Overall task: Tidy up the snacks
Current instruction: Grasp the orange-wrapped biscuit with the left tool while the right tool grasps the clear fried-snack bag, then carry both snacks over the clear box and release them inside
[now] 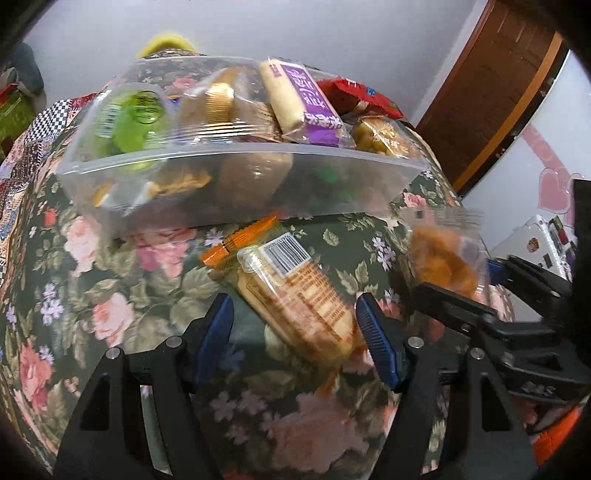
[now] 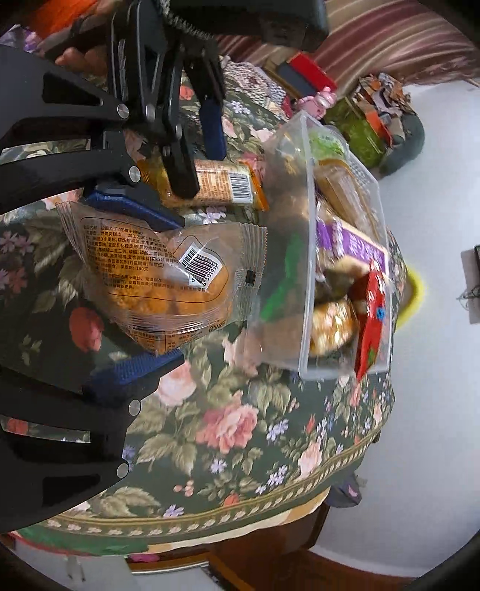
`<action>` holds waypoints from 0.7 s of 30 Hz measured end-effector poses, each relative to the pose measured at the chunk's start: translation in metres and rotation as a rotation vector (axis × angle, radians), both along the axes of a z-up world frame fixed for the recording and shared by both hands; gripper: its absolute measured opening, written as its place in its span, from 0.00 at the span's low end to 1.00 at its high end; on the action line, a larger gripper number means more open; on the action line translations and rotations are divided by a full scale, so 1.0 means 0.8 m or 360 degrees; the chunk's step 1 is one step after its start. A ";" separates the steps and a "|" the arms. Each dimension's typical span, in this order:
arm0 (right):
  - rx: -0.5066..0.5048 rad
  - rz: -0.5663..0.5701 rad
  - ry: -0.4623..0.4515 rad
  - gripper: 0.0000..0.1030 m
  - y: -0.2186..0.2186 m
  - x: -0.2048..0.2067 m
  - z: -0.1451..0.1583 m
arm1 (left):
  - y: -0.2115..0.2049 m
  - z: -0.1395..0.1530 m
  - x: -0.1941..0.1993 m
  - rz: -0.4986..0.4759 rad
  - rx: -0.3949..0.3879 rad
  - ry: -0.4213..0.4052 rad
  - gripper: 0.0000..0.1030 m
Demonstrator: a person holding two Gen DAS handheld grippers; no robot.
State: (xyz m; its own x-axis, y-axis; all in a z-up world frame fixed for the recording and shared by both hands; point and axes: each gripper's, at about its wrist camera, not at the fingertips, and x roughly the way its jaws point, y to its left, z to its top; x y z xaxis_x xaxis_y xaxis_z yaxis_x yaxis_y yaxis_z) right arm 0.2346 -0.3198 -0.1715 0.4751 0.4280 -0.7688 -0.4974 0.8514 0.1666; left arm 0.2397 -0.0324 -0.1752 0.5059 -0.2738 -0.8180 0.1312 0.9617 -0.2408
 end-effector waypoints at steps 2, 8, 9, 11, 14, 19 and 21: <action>0.0003 -0.0018 -0.0013 0.60 -0.002 -0.001 0.003 | -0.009 -0.003 0.004 0.0005 0.0046 -0.0033 0.67; 0.0034 -0.0038 -0.0047 0.60 -0.014 -0.001 0.014 | -0.027 -0.013 0.006 0.0009 0.0277 -0.0144 0.47; 0.0041 -0.0039 -0.0052 0.60 -0.015 0.000 0.016 | -0.026 -0.012 0.005 0.0003 0.0286 -0.0155 0.34; 0.0057 -0.0041 -0.0062 0.60 -0.018 0.001 0.021 | -0.019 -0.009 0.003 -0.0015 0.0252 -0.0155 0.34; 0.0078 -0.0042 -0.0093 0.60 -0.018 0.004 0.030 | -0.004 0.002 -0.006 0.0007 0.0219 -0.0179 0.33; 0.0106 -0.0034 -0.0151 0.60 -0.015 0.010 0.045 | 0.017 0.045 -0.021 0.0034 0.0176 -0.0297 0.33; 0.0114 -0.0029 -0.0182 0.60 -0.012 0.013 0.053 | 0.019 0.067 -0.024 0.0049 0.0153 -0.0354 0.33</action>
State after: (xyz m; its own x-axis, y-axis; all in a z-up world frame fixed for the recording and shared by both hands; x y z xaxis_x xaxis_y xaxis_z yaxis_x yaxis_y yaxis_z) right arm 0.2448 -0.3295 -0.1290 0.5660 0.4703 -0.6771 -0.5012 0.8484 0.1704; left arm 0.2205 -0.0172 -0.1216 0.6834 -0.1816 -0.7071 0.1408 0.9832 -0.1165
